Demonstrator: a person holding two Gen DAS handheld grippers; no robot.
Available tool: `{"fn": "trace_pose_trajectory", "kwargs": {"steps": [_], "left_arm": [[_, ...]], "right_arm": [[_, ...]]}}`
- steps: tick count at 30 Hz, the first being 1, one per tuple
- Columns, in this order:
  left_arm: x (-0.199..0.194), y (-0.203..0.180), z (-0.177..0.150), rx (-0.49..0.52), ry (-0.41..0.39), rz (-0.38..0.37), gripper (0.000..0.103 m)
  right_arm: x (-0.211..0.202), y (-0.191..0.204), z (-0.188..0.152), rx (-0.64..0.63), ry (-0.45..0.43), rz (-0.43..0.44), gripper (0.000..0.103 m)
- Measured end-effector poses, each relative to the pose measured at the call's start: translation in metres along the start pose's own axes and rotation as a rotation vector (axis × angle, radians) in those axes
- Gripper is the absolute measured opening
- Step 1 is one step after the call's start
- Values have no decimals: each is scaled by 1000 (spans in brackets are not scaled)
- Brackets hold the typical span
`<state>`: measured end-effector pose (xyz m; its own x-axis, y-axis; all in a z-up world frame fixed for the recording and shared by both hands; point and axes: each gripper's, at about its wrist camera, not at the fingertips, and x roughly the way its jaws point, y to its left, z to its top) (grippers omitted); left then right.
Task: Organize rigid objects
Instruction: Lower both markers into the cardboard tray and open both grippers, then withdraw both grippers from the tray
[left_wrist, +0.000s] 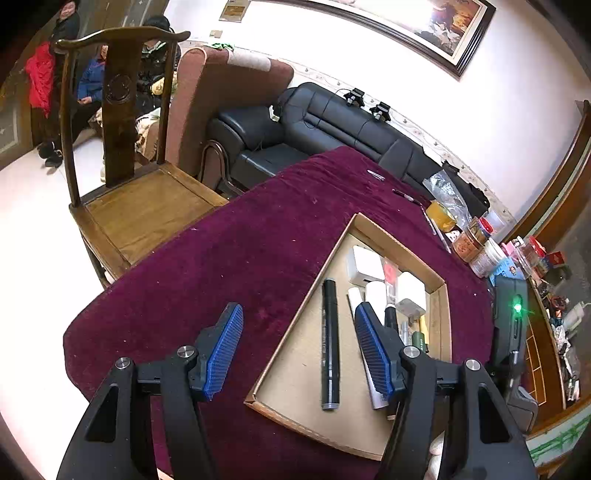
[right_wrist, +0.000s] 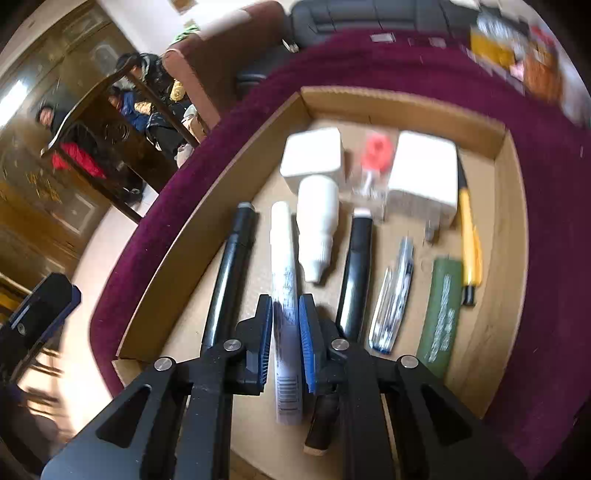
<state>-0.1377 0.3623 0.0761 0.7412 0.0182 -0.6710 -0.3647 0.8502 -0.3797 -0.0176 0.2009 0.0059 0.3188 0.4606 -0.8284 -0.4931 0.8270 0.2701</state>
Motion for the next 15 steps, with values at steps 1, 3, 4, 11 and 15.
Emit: {"fn": "trace_pose_trajectory", "kwargs": {"steps": [1,3,4,11,15], "left_arm": [[0,-1,-1,3,-1,4,57],[-1,-3,-2,7,0,12,59],[-3,-4,-3,10,-3,16,59],[-22,-34,-11,84,-55,28,59],[-32,-71,-23,183,-82,8,64]], "right_arm": [[-3,4,0,-26,-14,-12,13],[-11,8,-2,-64,-43,-17,13],[-19,9,-3,-81,-64,-15,13],[-76,-15,-18,-81,-247,-43,28],[-114,-51,-32,-44,-367,-118,40]]}}
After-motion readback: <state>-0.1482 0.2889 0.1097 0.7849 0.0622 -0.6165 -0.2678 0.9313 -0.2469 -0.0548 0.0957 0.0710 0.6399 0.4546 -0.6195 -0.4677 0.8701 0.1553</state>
